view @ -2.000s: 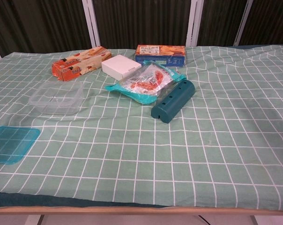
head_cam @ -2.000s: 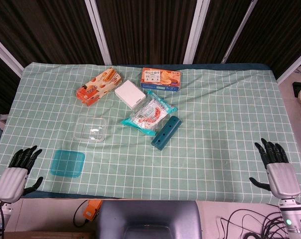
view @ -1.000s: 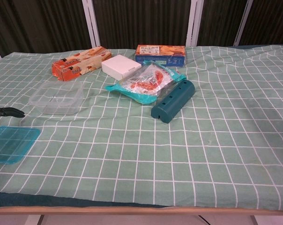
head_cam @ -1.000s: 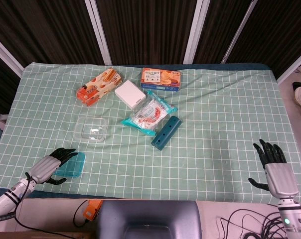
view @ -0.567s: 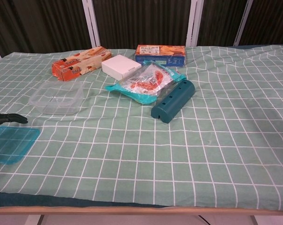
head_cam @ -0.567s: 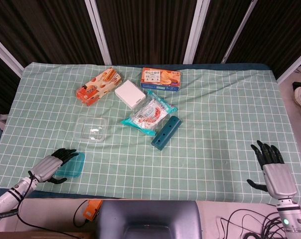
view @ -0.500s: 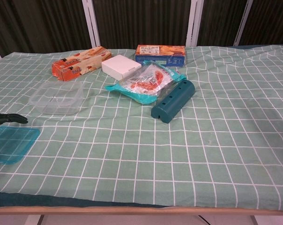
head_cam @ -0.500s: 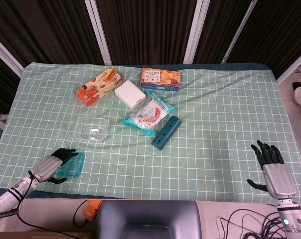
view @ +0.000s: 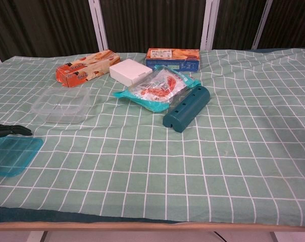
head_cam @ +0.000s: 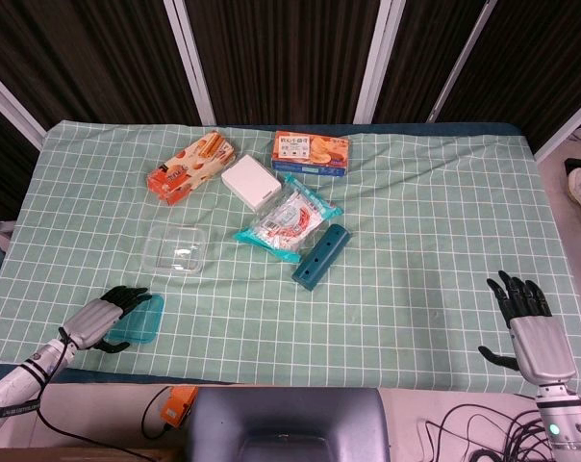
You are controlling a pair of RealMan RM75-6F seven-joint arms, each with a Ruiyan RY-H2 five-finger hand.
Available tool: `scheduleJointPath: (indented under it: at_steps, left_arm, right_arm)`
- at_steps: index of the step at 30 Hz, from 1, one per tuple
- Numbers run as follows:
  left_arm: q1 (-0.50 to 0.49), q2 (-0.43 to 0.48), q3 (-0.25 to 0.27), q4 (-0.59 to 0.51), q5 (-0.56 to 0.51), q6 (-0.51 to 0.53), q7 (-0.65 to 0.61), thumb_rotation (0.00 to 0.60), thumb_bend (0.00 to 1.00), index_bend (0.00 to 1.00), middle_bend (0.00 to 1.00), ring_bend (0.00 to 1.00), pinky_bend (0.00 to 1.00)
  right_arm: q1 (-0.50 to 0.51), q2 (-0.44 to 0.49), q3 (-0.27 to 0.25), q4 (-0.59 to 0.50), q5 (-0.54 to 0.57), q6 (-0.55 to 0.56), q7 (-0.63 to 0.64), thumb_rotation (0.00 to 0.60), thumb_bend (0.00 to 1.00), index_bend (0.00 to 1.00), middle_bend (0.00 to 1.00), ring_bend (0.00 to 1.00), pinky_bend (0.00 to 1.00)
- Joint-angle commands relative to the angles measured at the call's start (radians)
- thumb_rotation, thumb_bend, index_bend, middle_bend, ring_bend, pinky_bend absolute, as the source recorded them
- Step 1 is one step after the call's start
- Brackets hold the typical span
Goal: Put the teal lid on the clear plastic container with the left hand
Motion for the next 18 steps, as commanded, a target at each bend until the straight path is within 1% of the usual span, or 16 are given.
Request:
scheduleJointPath:
  at_steps: [1,18]
  left_arm:
    - [-0.005,-0.001,0.004,-0.002,-0.002,-0.007,0.000,0.600,0.23,0.00,0.00,0.00,0.00]
    - [-0.033,-0.002,0.023,0.003,-0.012,-0.036,-0.017,0.600,0.23,0.00,0.00,0.00,0.00]
  right_arm:
    - [0.000,0.000,0.000,0.000,0.001,0.000,-0.001,0.600,0.16,0.00,0.00,0.00,0.00]
    - [0.001,-0.003,0.002,-0.001,0.009,-0.004,-0.011,0.600,0.16,0.00,0.00,0.00,0.00]
